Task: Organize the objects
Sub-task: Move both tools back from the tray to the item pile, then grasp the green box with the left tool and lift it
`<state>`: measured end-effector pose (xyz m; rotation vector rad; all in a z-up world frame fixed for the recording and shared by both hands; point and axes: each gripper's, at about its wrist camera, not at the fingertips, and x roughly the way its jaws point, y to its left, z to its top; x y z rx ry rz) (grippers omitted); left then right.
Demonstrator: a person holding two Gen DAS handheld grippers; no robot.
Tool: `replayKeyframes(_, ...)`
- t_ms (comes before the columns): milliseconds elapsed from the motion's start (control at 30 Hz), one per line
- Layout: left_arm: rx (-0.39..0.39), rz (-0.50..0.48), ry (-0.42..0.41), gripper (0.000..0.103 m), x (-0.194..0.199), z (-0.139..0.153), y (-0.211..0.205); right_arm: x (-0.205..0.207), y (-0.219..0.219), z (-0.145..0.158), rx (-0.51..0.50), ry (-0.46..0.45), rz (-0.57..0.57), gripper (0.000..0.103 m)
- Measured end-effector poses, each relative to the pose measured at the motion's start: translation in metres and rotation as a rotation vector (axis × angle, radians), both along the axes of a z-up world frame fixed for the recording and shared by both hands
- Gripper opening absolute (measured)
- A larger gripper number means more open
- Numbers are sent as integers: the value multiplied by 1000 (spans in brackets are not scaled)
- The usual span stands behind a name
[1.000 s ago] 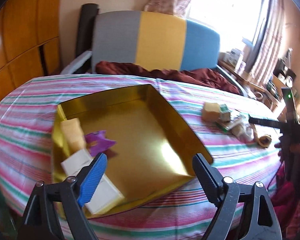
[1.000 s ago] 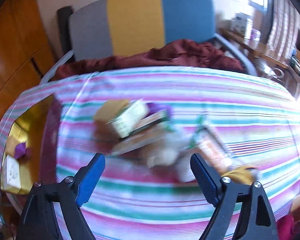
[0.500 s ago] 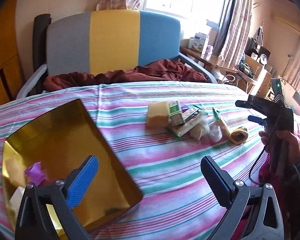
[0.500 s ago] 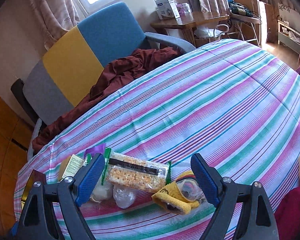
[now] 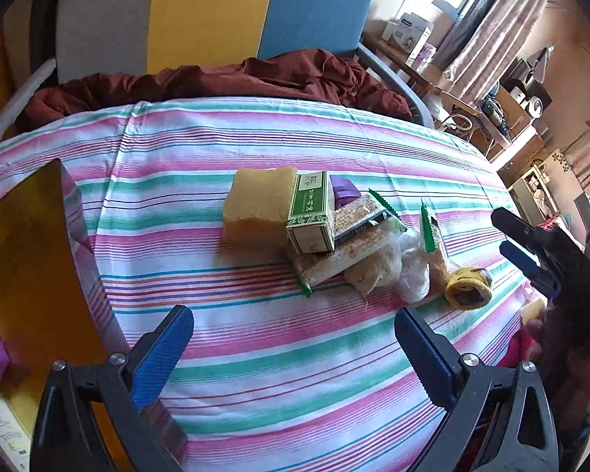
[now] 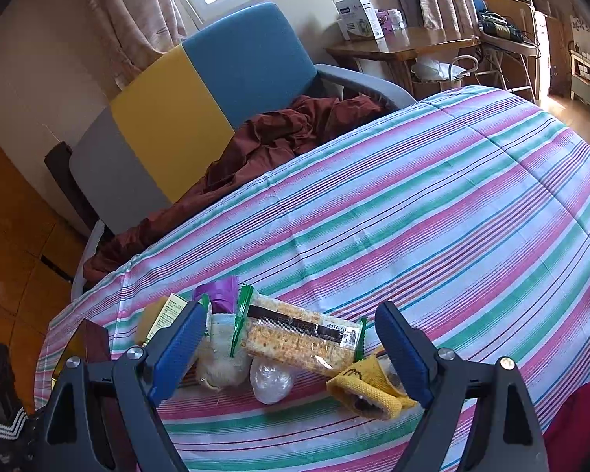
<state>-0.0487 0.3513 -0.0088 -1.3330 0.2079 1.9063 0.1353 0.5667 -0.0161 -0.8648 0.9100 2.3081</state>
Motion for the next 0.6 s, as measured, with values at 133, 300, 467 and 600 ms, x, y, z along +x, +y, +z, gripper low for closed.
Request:
replayKeyframes(133, 27, 16, -21, 96, -18, 0, 22, 0, 2, -1, -18, 8, 4, 89)
replayKeyframes(300, 43, -7, -12, 85, -31, -6, 54, 1, 4, -2, -36, 15, 4, 89)
replayKeyframes(467, -29, -34, 25, 69, -40, -29, 85, 1, 7, -3, -58, 20, -2, 89)
replayKeyframes(600, -20, -118, 108, 37, -25, -26, 89, 1, 9, -5, -60, 13, -6, 90)
